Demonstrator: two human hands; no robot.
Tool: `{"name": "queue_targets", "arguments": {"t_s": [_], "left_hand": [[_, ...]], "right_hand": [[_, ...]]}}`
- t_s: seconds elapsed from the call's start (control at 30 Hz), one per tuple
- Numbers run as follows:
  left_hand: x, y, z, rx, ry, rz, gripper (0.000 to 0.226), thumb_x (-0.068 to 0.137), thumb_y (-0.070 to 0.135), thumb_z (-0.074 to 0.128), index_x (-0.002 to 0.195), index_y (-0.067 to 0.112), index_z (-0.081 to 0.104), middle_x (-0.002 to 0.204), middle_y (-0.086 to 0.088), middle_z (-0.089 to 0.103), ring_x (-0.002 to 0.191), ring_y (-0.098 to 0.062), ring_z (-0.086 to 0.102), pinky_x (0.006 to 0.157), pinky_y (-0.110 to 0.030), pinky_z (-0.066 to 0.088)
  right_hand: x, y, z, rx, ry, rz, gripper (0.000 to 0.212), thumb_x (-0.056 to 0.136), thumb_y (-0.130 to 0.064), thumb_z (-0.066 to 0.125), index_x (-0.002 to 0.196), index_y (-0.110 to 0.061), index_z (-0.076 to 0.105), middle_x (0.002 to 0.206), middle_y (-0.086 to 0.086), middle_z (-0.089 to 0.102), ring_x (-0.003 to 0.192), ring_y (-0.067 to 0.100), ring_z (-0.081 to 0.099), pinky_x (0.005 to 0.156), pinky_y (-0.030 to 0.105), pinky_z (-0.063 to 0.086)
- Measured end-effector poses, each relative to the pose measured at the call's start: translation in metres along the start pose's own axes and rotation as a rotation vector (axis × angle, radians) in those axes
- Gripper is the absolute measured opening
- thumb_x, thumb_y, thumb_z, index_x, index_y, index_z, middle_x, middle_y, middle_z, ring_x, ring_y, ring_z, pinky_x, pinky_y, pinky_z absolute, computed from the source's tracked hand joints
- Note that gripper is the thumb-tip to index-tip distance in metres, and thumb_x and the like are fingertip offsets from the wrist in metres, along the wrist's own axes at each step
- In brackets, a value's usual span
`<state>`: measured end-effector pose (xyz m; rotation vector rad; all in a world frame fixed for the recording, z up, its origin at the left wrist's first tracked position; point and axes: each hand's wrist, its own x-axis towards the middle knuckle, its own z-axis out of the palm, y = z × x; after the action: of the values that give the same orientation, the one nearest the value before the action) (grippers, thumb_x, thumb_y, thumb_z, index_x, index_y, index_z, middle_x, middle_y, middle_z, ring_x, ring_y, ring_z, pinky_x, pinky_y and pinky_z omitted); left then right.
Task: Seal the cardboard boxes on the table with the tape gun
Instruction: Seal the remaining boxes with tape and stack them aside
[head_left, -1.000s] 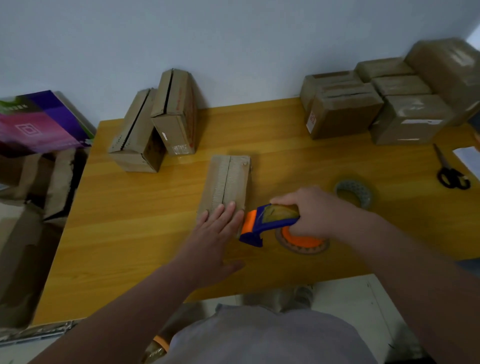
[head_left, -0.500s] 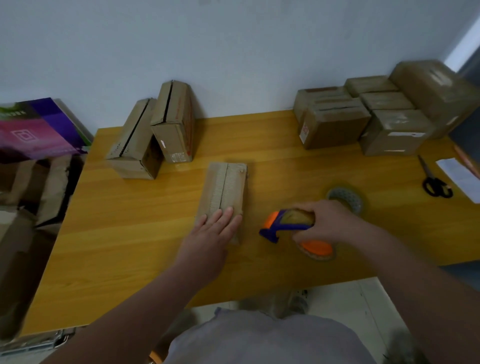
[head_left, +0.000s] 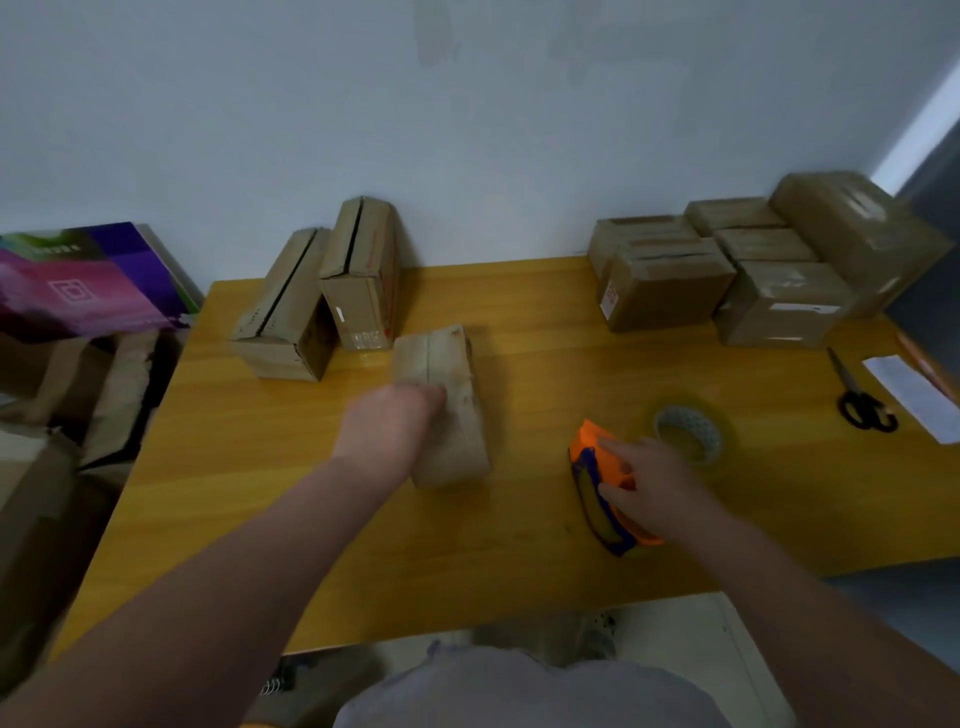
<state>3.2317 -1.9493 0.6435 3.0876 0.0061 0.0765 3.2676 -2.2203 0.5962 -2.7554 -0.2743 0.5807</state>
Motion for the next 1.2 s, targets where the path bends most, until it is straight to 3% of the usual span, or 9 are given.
{"name": "queue_targets", "arguments": {"t_s": [0.13,0.23,0.37,0.53,0.67,0.77,0.93,1.03,1.2], "left_hand": [[0.021,-0.006,-0.041,-0.101,-0.036,-0.019,0.023,0.091,0.013,0.055,0.107,0.023,0.068,0.105,-0.005,0.066,0.099,-0.024,0.061,0.084,-0.039,0.052],[0.029,-0.01,-0.055,-0.248,-0.143,-0.014,0.011,0.087,0.016,0.064,0.088,0.022,0.073,0.092,0.001,0.07,0.091,-0.016,0.064,0.082,-0.032,0.053],[0.031,-0.011,-0.058,-0.375,-0.348,0.028,0.015,0.081,0.013,0.072,0.071,0.024,0.068,0.074,0.008,0.067,0.077,-0.006,0.061,0.07,-0.018,0.045],[0.031,-0.009,-0.042,-0.397,-0.438,0.027,0.014,0.079,0.013,0.075,0.072,0.023,0.069,0.068,0.014,0.061,0.07,0.0,0.056,0.063,-0.013,0.042],[0.034,-0.006,-0.039,-0.284,-0.34,0.004,0.019,0.077,0.019,0.077,0.067,0.027,0.063,0.071,0.012,0.061,0.078,-0.01,0.06,0.071,-0.026,0.051],[0.034,-0.003,-0.037,-0.24,-0.228,-0.075,0.025,0.073,0.022,0.079,0.064,0.03,0.057,0.075,0.01,0.059,0.081,-0.014,0.06,0.073,-0.035,0.057],[0.034,-0.001,-0.038,-0.484,-0.137,-0.257,0.025,0.072,0.011,0.074,0.066,0.028,0.058,0.081,0.005,0.064,0.087,-0.016,0.063,0.075,-0.032,0.055],[0.026,0.002,-0.043,-0.504,0.049,-0.286,0.015,0.079,0.01,0.067,0.085,0.023,0.064,0.095,0.001,0.066,0.095,-0.019,0.062,0.08,-0.037,0.054],[-0.012,0.015,-0.033,-0.14,0.233,-0.057,0.023,0.09,0.02,0.057,0.111,0.024,0.065,0.107,0.003,0.062,0.099,-0.019,0.059,0.079,-0.035,0.053]], "right_hand": [[0.0,-0.018,-0.017,0.159,0.176,-0.131,0.049,0.094,-0.031,0.059,0.141,-0.023,0.047,0.109,0.0,0.056,0.107,0.017,0.05,0.086,0.029,0.039],[-0.003,-0.038,-0.02,0.3,0.214,-0.217,0.046,0.092,-0.034,0.061,0.137,-0.027,0.052,0.107,-0.007,0.055,0.094,0.01,0.052,0.074,0.023,0.04],[-0.011,-0.064,-0.02,0.525,0.001,-0.265,0.062,0.088,-0.047,0.061,0.144,-0.035,0.038,0.129,-0.016,0.05,0.113,0.002,0.048,0.091,0.026,0.04],[-0.019,-0.081,-0.006,0.446,-0.222,-0.287,0.082,0.085,-0.051,0.064,0.152,-0.033,0.018,0.148,-0.012,0.038,0.124,0.009,0.046,0.102,0.033,0.041],[-0.021,-0.089,0.005,0.526,-0.251,-0.212,0.079,0.089,-0.046,0.062,0.152,-0.029,0.017,0.148,-0.005,0.039,0.114,0.011,0.049,0.098,0.031,0.047],[-0.02,-0.092,0.008,0.528,-0.248,-0.184,0.079,0.089,-0.047,0.061,0.152,-0.029,0.017,0.149,-0.003,0.039,0.125,0.017,0.047,0.101,0.037,0.047],[-0.016,-0.093,0.01,0.51,-0.259,-0.151,0.083,0.087,-0.052,0.061,0.152,-0.032,0.014,0.154,0.0,0.031,0.13,0.025,0.044,0.102,0.046,0.046],[-0.015,-0.093,0.012,0.522,-0.256,-0.141,0.085,0.086,-0.055,0.06,0.152,-0.034,0.01,0.155,0.0,0.028,0.129,0.026,0.045,0.101,0.048,0.046],[-0.018,-0.095,0.016,0.486,-0.196,-0.186,0.08,0.092,-0.051,0.053,0.153,-0.032,0.004,0.153,0.001,0.032,0.129,0.02,0.043,0.103,0.037,0.043]]}}
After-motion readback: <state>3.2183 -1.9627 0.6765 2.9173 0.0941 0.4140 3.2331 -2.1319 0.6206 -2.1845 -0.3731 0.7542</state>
